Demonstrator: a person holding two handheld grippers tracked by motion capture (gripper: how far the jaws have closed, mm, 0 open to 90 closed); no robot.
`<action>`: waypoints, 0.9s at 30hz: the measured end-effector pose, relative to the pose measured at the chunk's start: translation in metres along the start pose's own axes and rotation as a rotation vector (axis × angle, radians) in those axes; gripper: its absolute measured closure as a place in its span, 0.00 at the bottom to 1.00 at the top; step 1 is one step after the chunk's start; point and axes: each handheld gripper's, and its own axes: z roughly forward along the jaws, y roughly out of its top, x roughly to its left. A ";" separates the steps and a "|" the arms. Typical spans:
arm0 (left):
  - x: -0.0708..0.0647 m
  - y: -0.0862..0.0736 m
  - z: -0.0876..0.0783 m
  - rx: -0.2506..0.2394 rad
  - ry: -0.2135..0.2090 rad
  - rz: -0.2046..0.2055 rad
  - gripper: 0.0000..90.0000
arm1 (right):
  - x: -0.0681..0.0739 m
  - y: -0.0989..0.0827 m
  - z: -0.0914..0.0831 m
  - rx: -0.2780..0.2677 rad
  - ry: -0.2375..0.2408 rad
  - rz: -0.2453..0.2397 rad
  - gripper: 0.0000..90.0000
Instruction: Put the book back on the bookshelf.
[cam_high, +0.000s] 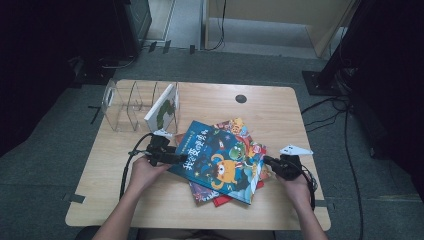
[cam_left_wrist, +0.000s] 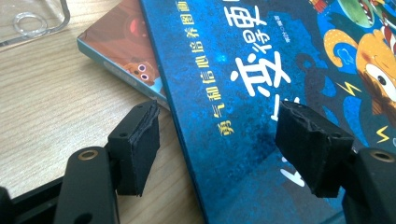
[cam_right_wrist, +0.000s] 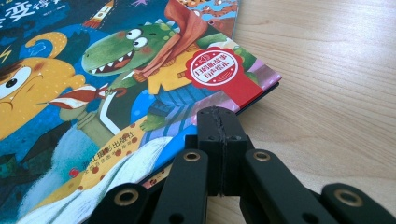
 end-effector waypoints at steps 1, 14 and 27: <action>0.001 0.000 0.000 -0.002 -0.005 -0.002 0.35 | 0.000 0.000 0.000 0.001 0.001 0.001 1.00; 0.004 0.004 0.002 0.038 -0.021 -0.054 0.32 | -0.002 -0.001 0.009 0.080 -0.043 -0.007 1.00; 0.004 0.003 0.005 0.066 -0.078 -0.062 0.32 | 0.004 0.002 -0.001 0.013 -0.004 -0.013 1.00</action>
